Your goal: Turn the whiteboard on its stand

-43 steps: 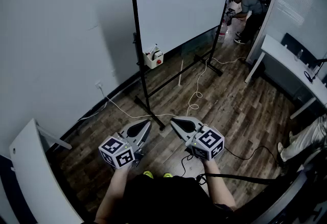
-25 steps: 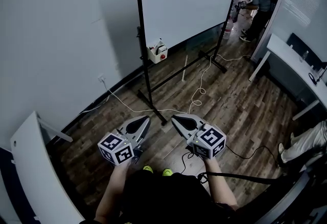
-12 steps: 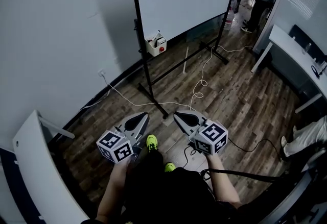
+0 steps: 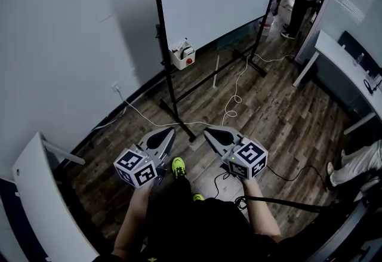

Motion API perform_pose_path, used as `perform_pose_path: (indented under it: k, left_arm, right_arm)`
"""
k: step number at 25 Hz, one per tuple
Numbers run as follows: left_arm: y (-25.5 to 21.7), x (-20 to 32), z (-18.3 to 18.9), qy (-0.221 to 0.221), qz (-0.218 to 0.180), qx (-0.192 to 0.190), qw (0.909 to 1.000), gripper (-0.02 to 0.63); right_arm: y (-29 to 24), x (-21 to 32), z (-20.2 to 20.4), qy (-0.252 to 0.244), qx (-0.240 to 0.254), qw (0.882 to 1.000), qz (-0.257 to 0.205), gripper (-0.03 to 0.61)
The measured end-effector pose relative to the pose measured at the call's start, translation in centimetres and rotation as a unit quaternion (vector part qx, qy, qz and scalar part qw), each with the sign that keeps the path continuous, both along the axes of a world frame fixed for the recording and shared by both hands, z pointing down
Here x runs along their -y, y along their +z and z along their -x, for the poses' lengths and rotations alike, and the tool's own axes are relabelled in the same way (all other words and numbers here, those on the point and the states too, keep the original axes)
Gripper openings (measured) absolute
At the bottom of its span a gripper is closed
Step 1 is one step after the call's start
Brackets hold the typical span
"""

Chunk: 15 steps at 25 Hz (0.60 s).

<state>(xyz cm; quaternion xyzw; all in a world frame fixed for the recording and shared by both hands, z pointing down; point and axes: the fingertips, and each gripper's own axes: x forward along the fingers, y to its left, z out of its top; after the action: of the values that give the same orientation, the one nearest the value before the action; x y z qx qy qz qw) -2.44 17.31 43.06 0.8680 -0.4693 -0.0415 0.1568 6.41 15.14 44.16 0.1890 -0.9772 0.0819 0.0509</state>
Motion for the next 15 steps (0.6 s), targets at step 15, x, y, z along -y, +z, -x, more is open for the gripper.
perform_pose_path:
  k: [15]
  left_arm:
    - [-0.7,8.6,4.2,0.011,0.001,-0.016,0.9998,-0.003]
  right_arm:
    - [-0.8,8.4,5.5,0.0,-0.01,1.0,0.002,-0.003]
